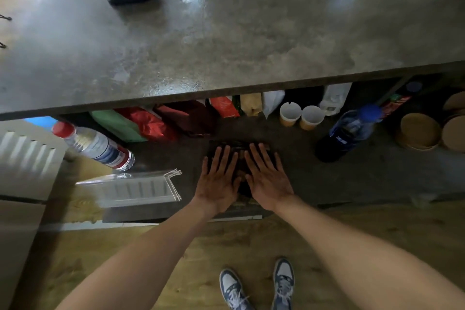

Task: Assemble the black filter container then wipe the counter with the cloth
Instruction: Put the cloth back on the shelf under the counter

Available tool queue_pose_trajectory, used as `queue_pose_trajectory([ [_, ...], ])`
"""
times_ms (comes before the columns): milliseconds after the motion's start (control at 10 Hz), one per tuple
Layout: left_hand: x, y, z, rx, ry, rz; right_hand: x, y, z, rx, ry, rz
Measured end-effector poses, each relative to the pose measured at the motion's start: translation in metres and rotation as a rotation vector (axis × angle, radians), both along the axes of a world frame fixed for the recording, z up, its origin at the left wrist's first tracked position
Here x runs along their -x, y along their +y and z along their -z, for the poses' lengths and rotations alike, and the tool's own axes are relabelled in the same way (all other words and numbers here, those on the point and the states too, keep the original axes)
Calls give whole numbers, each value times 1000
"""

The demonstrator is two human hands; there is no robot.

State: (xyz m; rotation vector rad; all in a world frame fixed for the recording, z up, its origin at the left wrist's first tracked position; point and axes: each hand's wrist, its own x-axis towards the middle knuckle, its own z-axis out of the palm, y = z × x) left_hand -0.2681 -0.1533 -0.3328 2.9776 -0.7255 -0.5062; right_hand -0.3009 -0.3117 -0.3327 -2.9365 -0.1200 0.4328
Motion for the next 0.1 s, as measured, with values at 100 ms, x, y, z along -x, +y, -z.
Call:
queue_pose_trajectory([
  [100,9,-2,-46,104,-14,-48,10,4,-37,-102,-85,49],
])
